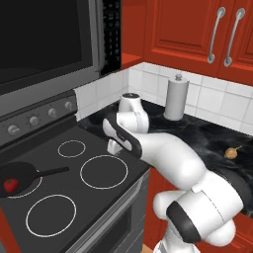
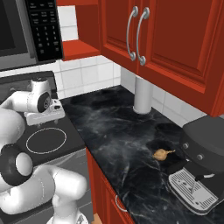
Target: Place the pan on the rear left burner on the stove. Then place the tomato and the onion in the pan and turn on the rear left burner.
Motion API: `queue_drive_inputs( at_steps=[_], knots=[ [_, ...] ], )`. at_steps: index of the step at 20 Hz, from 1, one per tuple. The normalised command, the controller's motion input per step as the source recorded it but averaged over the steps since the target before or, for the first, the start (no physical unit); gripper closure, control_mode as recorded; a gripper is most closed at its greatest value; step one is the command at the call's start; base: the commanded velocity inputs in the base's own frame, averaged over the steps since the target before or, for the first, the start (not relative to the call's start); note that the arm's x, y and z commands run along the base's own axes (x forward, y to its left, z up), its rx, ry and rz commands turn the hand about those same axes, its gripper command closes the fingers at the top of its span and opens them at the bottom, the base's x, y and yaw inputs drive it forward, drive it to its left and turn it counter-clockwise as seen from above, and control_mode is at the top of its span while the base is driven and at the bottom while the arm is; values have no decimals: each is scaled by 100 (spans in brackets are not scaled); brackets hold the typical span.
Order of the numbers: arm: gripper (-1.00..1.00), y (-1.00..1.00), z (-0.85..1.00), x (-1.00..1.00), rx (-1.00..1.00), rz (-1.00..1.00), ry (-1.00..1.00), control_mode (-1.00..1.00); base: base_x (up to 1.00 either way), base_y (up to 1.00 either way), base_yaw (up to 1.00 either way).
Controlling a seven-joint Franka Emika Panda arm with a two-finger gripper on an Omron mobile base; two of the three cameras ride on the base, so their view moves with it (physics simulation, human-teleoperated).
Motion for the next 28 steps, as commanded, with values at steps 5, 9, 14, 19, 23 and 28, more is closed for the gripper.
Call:
queue_drive_inputs(
  at_steps=[5,9,14,19,23,28],
  knots=[
    [-100,-83,0,0,0,-41,1,-100,0,0,0],
    [-100,-75,1,0,-1,-47,0,-100,0,0,0],
    [-100,-58,7,0,-8,-47,0,-100,0,0,0],
    [-100,-58,16,1,-10,-44,0,-100,0,0,0],
    [-100,-82,4,0,-7,-29,0,-100,0,0,0],
    [-100,-74,0,0,-6,-21,0,-100,0,0,0]
  ],
)
